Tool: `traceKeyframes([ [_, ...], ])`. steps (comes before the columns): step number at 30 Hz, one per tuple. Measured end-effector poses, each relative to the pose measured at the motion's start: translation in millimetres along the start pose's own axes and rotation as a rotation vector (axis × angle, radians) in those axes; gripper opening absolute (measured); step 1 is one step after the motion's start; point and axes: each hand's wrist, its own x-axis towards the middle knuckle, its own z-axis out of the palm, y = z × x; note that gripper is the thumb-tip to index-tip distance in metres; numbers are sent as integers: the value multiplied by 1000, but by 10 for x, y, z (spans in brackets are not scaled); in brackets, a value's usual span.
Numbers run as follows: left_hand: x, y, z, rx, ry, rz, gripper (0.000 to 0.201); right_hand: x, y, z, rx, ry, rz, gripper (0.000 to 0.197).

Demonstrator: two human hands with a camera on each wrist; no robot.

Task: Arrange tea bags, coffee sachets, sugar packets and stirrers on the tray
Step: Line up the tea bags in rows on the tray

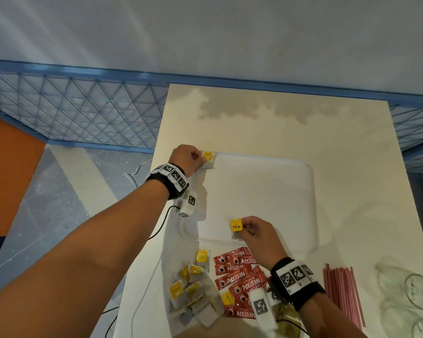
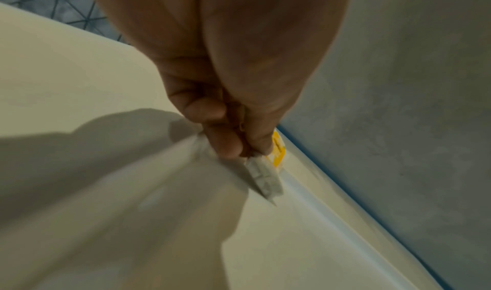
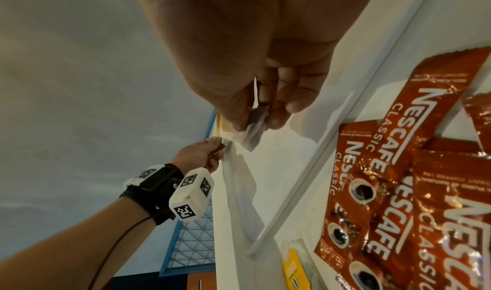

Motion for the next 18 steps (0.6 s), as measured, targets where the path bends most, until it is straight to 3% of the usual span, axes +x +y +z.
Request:
traceKeyframes([
  [8,100,34,54,101,76,-20,15,40,21,24,44,57,41,21],
  [12,85,32,37,67,127,-30,16,32,4,3,27,29,24,9],
  [18,-105,-124,-42,87,190,-42,9,100,-91,-5,16,30,19,16],
])
